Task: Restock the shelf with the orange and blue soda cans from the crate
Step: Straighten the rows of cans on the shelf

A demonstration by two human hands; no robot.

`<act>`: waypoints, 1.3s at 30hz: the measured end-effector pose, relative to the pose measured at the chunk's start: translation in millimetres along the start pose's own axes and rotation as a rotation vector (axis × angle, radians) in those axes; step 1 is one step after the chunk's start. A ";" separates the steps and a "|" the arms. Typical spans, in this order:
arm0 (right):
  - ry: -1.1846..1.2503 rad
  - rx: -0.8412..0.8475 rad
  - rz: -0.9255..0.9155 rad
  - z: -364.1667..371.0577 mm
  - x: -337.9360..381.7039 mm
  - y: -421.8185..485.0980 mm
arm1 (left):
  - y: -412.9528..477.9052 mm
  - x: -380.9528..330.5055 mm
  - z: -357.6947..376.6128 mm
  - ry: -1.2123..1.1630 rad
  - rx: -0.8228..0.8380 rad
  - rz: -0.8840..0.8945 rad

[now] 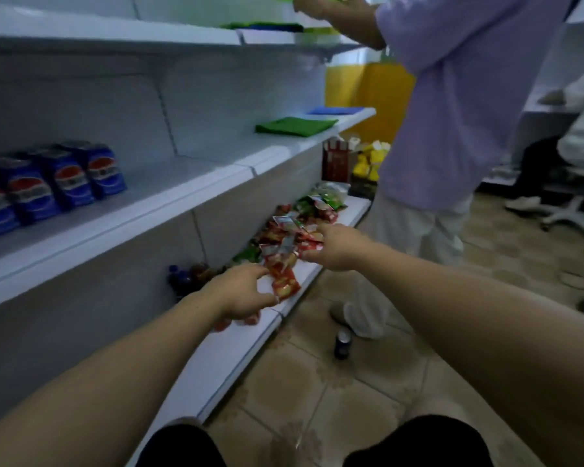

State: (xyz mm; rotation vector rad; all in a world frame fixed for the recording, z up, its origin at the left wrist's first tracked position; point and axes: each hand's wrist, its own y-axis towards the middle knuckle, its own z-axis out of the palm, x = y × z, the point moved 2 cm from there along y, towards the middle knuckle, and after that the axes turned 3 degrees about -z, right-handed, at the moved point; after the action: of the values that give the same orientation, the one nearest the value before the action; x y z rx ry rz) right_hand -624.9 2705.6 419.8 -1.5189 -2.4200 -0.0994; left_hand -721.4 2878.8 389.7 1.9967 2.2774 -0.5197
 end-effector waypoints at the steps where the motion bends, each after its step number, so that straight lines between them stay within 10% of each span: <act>1: 0.016 0.020 0.055 10.0 -28.0 -3.5 | 15.4 -13.8 19.4 -0.005 0.054 0.029; 21: 0.175 0.394 0.443 295.1 -287.4 150.0 | 306.2 -26.0 320.5 0.143 0.497 0.066; 32: 0.323 0.483 0.411 490.2 -325.6 259.5 | 402.0 10.0 464.9 -0.118 0.673 -0.038; 39: 0.345 0.381 0.422 490.8 -318.5 263.9 | 397.7 20.6 451.8 -0.308 0.709 -0.142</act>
State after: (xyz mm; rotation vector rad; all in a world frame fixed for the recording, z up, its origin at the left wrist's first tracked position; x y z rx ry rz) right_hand -358.2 2646.2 -161.0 -1.6302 -1.7003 0.1640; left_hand -413.6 2804.7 -122.6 1.7885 2.2244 -1.7110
